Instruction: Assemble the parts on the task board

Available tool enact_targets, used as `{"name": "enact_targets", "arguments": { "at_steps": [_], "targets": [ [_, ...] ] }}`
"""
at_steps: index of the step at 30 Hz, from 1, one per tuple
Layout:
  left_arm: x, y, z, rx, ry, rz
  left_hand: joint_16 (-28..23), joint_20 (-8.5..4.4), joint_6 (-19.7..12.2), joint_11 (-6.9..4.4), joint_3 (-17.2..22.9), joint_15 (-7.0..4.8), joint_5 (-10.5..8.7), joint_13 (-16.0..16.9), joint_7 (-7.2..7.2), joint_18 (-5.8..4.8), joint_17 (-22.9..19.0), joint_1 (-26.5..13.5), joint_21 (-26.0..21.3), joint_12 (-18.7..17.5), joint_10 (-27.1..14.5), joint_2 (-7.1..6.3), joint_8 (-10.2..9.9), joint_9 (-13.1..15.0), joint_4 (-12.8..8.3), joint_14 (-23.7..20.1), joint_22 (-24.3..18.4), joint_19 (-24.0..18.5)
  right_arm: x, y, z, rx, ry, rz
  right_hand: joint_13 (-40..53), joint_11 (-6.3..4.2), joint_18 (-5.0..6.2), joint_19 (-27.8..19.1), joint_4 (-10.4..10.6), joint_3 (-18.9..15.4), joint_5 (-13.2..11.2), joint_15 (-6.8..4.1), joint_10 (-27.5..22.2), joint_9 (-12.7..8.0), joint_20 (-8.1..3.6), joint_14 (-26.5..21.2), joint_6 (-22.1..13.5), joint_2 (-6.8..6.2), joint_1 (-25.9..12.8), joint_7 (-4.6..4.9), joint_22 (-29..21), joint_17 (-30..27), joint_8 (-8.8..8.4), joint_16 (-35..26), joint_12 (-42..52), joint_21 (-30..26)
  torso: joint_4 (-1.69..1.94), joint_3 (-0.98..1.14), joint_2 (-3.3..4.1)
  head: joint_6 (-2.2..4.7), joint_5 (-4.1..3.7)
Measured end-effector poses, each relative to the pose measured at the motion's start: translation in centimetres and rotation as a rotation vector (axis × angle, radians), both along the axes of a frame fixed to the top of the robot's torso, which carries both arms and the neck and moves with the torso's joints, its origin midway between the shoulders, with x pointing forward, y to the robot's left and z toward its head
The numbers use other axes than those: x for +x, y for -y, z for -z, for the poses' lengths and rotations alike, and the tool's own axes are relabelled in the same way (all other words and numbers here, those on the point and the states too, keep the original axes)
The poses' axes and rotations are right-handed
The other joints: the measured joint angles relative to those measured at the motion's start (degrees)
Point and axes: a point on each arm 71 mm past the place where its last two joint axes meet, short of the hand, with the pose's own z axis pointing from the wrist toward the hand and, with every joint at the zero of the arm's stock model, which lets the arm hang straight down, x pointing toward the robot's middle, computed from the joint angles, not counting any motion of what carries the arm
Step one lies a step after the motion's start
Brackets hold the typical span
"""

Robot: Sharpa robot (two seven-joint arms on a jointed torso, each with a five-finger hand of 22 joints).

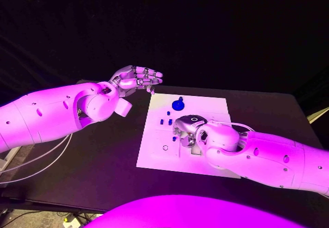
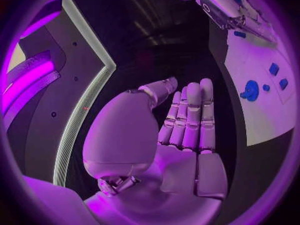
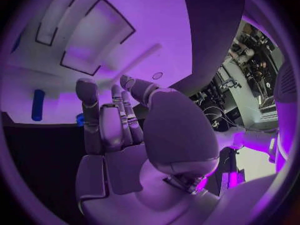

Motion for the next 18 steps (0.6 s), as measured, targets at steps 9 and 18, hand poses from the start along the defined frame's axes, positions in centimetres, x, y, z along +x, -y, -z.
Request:
{"name": "enact_targets", "arguments": {
  "at_steps": [9,18],
  "targets": [
    [-0.1,-0.4,0.0,0.002,0.004,-0.006,0.0,0.0,0.0,0.0,0.0,0.0,0.0,0.0,0.0,0.0,0.0,0.0,0.0,0.0,0.0,0.0,0.0,0.0,0.0,0.0,0.0,0.0,0.9,4.9,-3.4,0.172,0.107,0.09,-0.1,-0.01,-0.01,0.0,2.0,-1.0,0.0,0.0,0.0,0.4,0.0,0.0,1.2,-3.15,-3.2,1.23,0.0,0.3,0.13,0.0,3.8,-1.5,-0.24,-0.03,-0.17,0.0,-0.92],
    [-0.1,-0.4,-0.1,0.001,0.006,-0.005,0.0,0.0,0.0,0.0,0.0,0.0,0.0,0.0,0.0,0.0,0.0,0.0,0.0,0.0,0.0,0.0,0.0,0.0,0.0,0.0,0.0,0.0,2.5,9.1,-6.1,0.281,0.192,0.073,-2.6,0.95,0.01,0.3,10.7,-10.6,0.0,0.42,-2.4,0.2,0.32,0.4,-1.6,-3.64,-3.7,1.98,-2.5,0.4,-1.34,0.0,4.0,-5.7,-0.67,0.01,-0.58,0.0,-2.12]
  ]
}}
